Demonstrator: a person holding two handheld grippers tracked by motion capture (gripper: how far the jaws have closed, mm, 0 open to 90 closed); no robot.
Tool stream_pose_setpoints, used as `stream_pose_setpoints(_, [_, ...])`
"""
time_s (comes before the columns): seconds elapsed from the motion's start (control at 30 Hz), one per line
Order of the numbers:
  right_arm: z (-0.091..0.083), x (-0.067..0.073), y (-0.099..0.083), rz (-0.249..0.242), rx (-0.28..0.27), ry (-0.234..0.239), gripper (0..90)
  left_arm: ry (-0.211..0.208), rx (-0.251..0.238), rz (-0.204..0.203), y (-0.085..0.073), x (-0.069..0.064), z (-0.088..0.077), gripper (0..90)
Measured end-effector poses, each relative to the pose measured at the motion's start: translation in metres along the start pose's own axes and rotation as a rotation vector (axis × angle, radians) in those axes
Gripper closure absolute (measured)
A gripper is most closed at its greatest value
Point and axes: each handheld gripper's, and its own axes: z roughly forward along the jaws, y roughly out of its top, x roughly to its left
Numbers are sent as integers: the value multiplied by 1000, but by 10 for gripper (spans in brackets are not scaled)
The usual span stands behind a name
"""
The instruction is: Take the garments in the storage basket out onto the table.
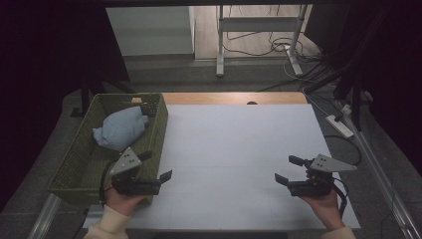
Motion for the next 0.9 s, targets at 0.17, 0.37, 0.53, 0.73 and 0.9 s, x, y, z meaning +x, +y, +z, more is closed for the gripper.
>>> stream_pose_setpoints(0.17, [-3, 1, 2, 8, -11, -9, 137, -22, 0, -8, -3, -1, -1, 69])
stream_pose_setpoints(0.37, [-3, 2, 3, 3, -13, -14, 138, -30, -8, -5, -1, -2, -4, 72])
stream_pose_setpoints(0.53, [-2, 1, 3, 6, -10, -13, 138, -34, 1, -10, 1, -3, -4, 80])
stream_pose_setpoints(0.73, [-1, -2, 3, 13, -14, -22, 138, -52, 11, -7, 9, -5, -4, 83])
stream_pose_setpoints(0.9, [-3, -3, 1, 7, -4, -23, 138, -53, 45, -9, 17, -2, -5, 85])
